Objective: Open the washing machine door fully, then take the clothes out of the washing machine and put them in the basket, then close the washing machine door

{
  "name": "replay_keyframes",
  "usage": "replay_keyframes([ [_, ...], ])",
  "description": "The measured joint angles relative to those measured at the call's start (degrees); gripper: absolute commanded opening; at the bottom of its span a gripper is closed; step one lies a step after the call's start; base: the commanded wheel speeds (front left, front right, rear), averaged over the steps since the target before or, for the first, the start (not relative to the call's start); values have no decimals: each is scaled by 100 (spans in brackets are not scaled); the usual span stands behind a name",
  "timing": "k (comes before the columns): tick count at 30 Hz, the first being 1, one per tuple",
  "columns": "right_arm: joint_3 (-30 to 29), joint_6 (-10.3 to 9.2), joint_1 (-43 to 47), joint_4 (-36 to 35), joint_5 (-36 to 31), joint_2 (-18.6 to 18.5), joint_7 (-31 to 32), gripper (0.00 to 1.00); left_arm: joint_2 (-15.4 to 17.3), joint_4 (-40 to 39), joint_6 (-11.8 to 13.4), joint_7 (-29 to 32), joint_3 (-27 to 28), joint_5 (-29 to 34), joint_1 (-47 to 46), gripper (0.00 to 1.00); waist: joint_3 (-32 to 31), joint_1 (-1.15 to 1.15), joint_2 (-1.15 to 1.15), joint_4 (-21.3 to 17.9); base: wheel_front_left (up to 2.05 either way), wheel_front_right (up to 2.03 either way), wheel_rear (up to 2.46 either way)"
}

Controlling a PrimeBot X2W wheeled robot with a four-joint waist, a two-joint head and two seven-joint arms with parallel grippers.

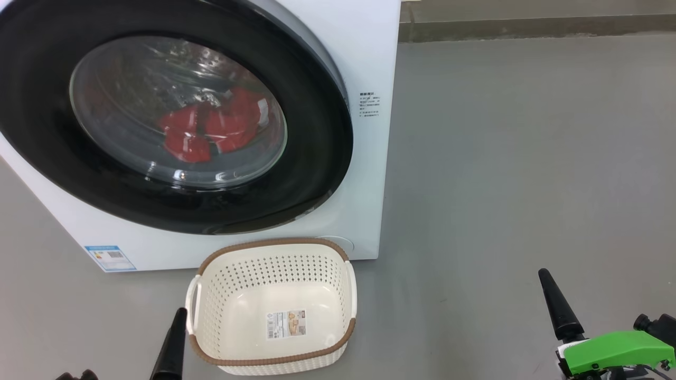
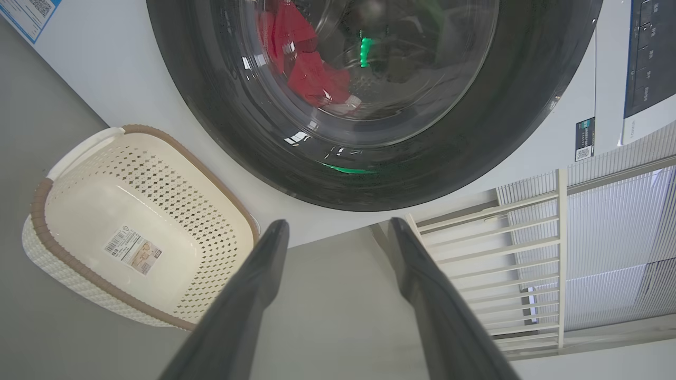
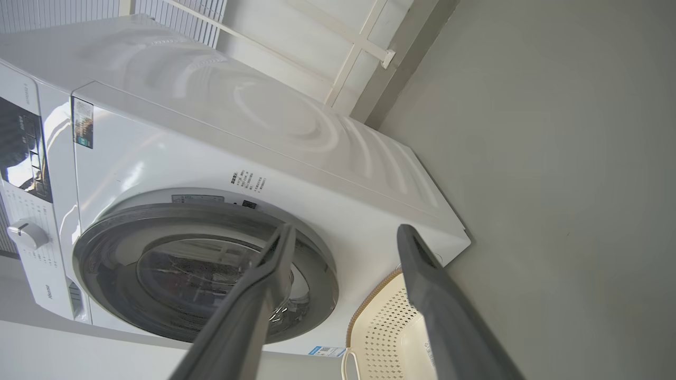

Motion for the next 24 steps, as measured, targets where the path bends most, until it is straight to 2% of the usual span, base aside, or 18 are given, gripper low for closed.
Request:
replay_keyframes([
  [24,162,0,108,-167,-1415,-38,-363,100,1,-297,0,-401,-2,1762,115,100,-1,0,0,-3,0,0,0],
])
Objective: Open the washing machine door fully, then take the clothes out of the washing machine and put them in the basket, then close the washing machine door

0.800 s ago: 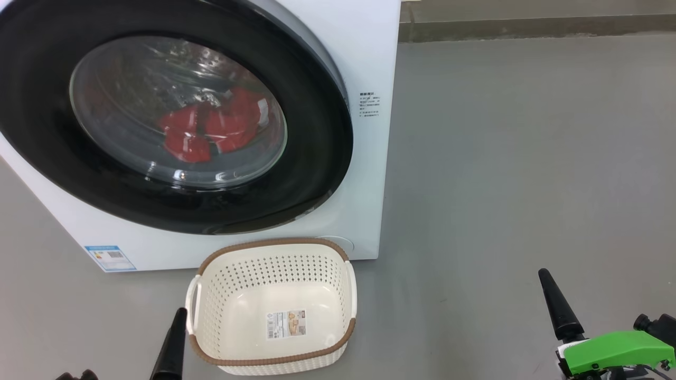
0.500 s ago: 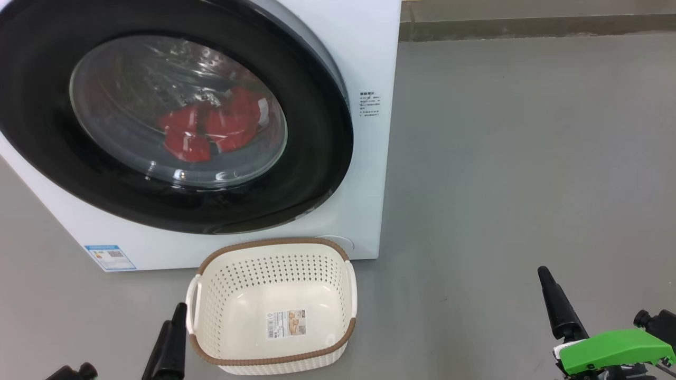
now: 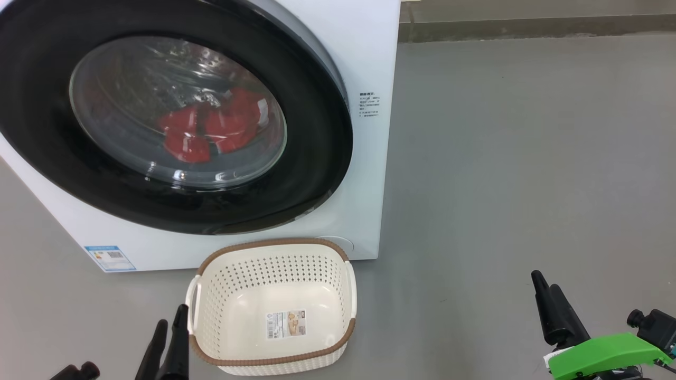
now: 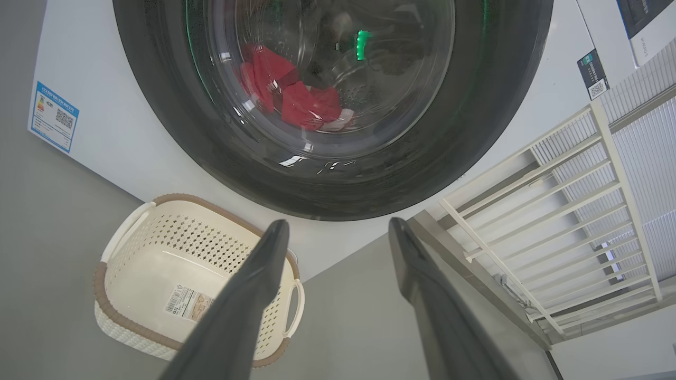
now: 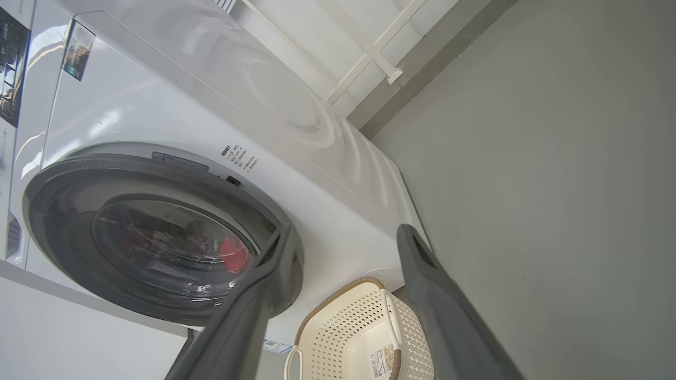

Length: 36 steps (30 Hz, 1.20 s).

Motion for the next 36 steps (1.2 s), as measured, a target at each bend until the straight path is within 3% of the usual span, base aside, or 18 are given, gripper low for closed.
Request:
replay_keyframes([
  [36,343,0,123,-69,-2089,-165,-603,100,37,-180,54,-604,-85,2702,108,100,68,0,0,-67,0,0,0],
])
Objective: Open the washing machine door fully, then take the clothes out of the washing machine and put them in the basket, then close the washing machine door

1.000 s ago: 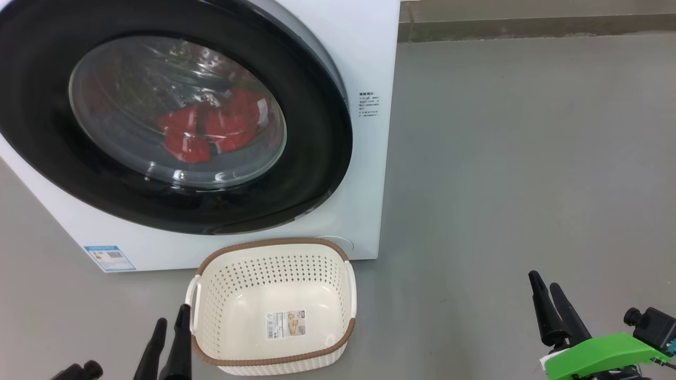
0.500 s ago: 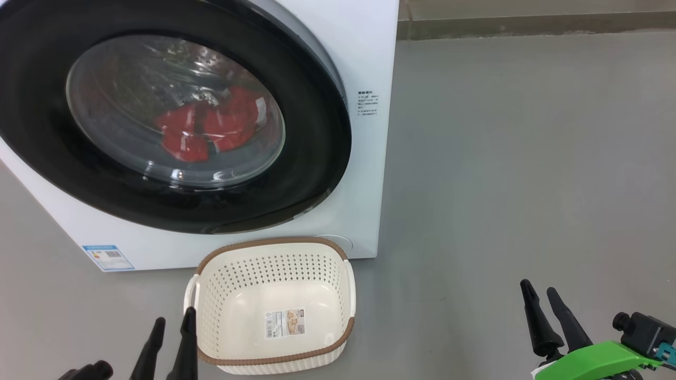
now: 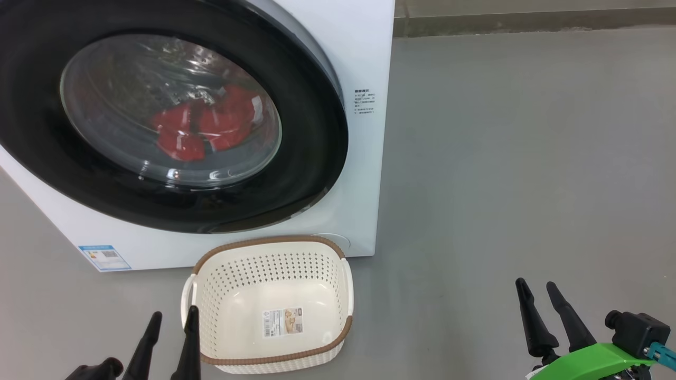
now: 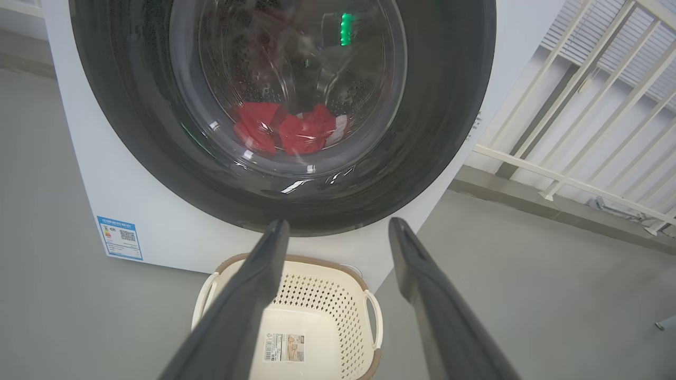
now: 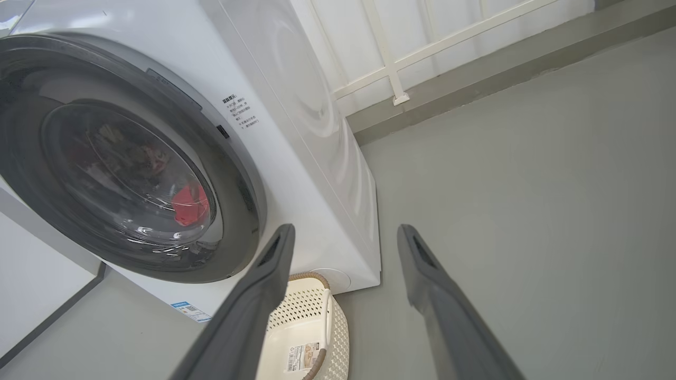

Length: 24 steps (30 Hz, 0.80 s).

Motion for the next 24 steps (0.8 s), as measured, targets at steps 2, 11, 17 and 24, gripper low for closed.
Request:
replay_keyframes([
  [2,0,0,7,-15,-130,-3,-41,100,1,-12,0,-10,1,132,0,100,5,0,0,-5,0,0,0],
  [11,-2,0,137,-85,-646,-12,-191,100,4,-75,0,-181,10,734,10,100,8,0,0,-25,0,0,0],
  [17,-34,0,140,-151,-979,-8,-283,100,14,-63,0,-269,30,1067,116,100,18,0,0,-34,0,0,0],
  [24,-199,0,259,-215,-1365,25,-394,100,20,-34,-1,-399,87,1391,121,100,54,0,0,-30,0,0,0],
])
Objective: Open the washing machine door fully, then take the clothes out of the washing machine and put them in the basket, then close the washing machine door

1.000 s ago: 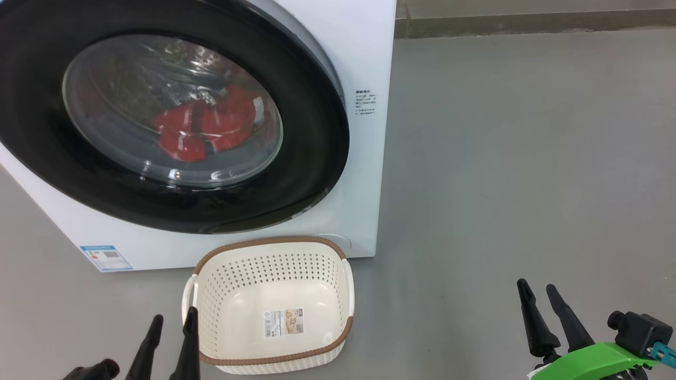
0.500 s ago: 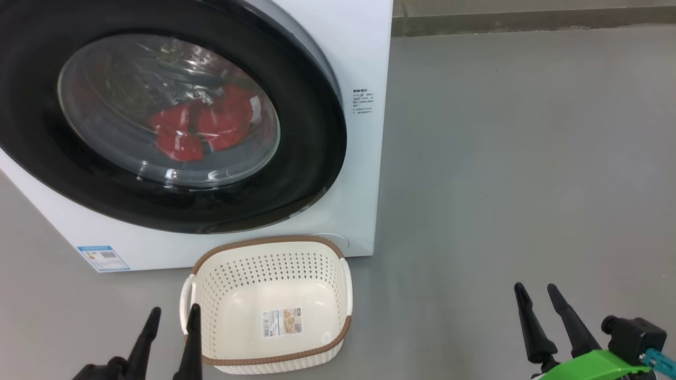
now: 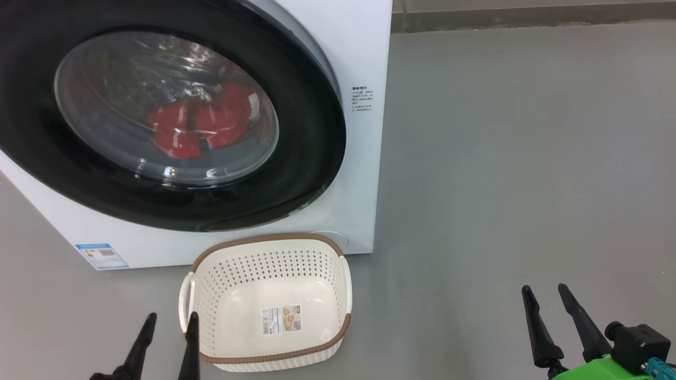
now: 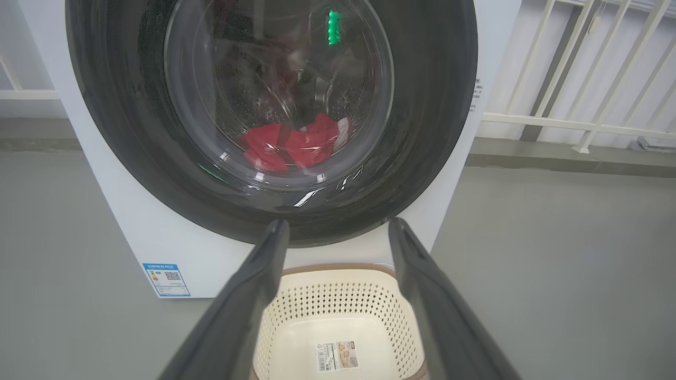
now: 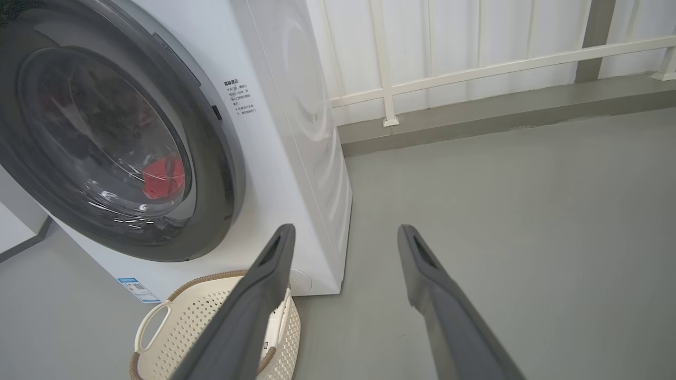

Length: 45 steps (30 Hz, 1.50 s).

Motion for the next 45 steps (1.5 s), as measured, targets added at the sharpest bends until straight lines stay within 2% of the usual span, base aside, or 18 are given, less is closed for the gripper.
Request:
replay_keyframes([
  [7,-70,0,98,-60,-361,40,-108,100,4,40,-5,-107,27,453,10,100,28,0,0,-11,0,0,0],
  [19,-143,0,97,-116,-381,74,-108,100,16,76,-10,-107,47,467,13,100,41,0,0,-7,0,0,0],
  [22,-160,0,87,-252,-324,85,-109,0,19,77,-14,-107,47,465,13,100,61,0,0,5,0,0,0],
  [27,-127,0,-261,-403,-299,101,-133,0,20,68,-14,-107,27,439,7,100,156,0,0,22,0,0,0],
  [40,398,0,-2726,-209,583,60,-151,0,20,38,-18,-107,-323,336,-448,100,693,0,0,304,0,0,0],
  [45,804,0,-3552,92,1067,-187,-151,0,19,66,-58,-108,-464,245,-669,100,970,0,0,532,0,0,0],
])
